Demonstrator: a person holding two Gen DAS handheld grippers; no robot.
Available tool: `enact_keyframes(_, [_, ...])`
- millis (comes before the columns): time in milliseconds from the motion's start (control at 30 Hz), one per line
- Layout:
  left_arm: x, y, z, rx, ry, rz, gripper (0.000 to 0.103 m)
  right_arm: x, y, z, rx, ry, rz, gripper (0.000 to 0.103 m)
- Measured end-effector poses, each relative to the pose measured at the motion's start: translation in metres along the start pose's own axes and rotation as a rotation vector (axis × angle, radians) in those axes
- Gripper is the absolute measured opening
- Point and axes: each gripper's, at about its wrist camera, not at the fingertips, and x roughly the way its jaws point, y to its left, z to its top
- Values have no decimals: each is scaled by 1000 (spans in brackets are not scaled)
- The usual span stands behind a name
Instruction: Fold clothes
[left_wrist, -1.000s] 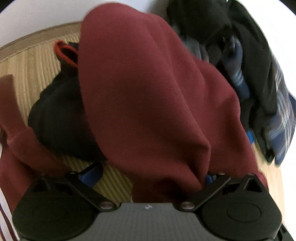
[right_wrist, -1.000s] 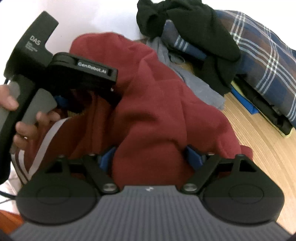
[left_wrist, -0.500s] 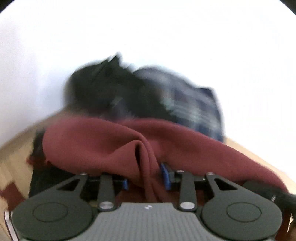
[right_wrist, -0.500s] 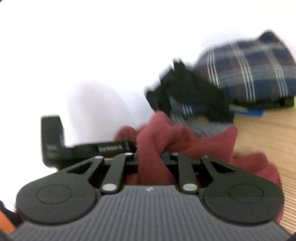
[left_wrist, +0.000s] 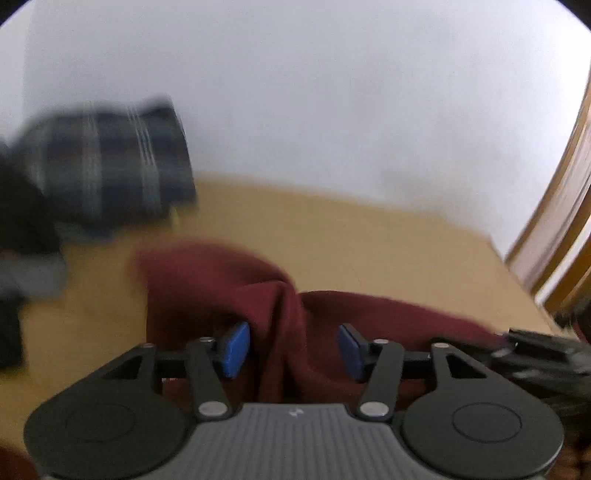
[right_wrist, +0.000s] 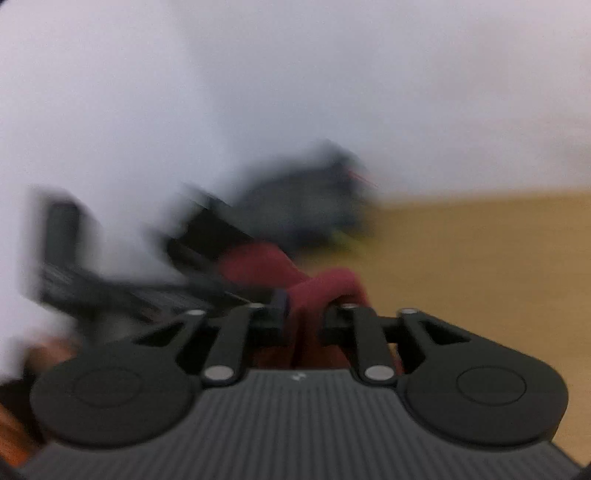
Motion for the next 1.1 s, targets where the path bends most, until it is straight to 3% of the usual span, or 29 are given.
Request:
enact_keyframes(67, [5,-7,-16,1,48,21,56,1,-29,-28,16,79,-201,35])
enact_keyframes(100, [1,-8,-26,8,55,47,58,-3,-43,-40,39,94,-251,35])
enact_keyframes(200, [-19,1,-57,13,58,151,62,-26,-71,-53,133,67,-217,36])
enact_keyframes(333, [-38,28,-72,-30,85,261,67,-27,-69,-33,110,33,-162,65])
enact_keyframes(400, [-48,43,-77,-58,92,288,68,-13,-60,-20,84,28,-99,71])
enact_keyframes(533, [-42,69,-76,-90,82,272,73,35,-31,5,10,55,56,70])
enact_keyframes(633, [-34,77,-73,-88,104,238,75,90,-2,26,-42,123,24,70])
enact_keyframes(800, [10,103,-58,-100,149,174,78,182,-2,49,-30,239,-149,69])
enact_keyframes(933, [54,123,-49,-68,174,89,78,234,-21,40,57,409,-104,69])
enact_keyframes(1000, [67,127,-53,-79,195,87,73,254,-23,30,112,480,-82,72])
enact_keyframes(1033, [69,128,-53,-95,196,92,69,253,-22,28,124,472,-70,70])
enact_keyframes(1100, [66,130,-51,-118,183,104,57,246,-17,27,135,437,-26,34])
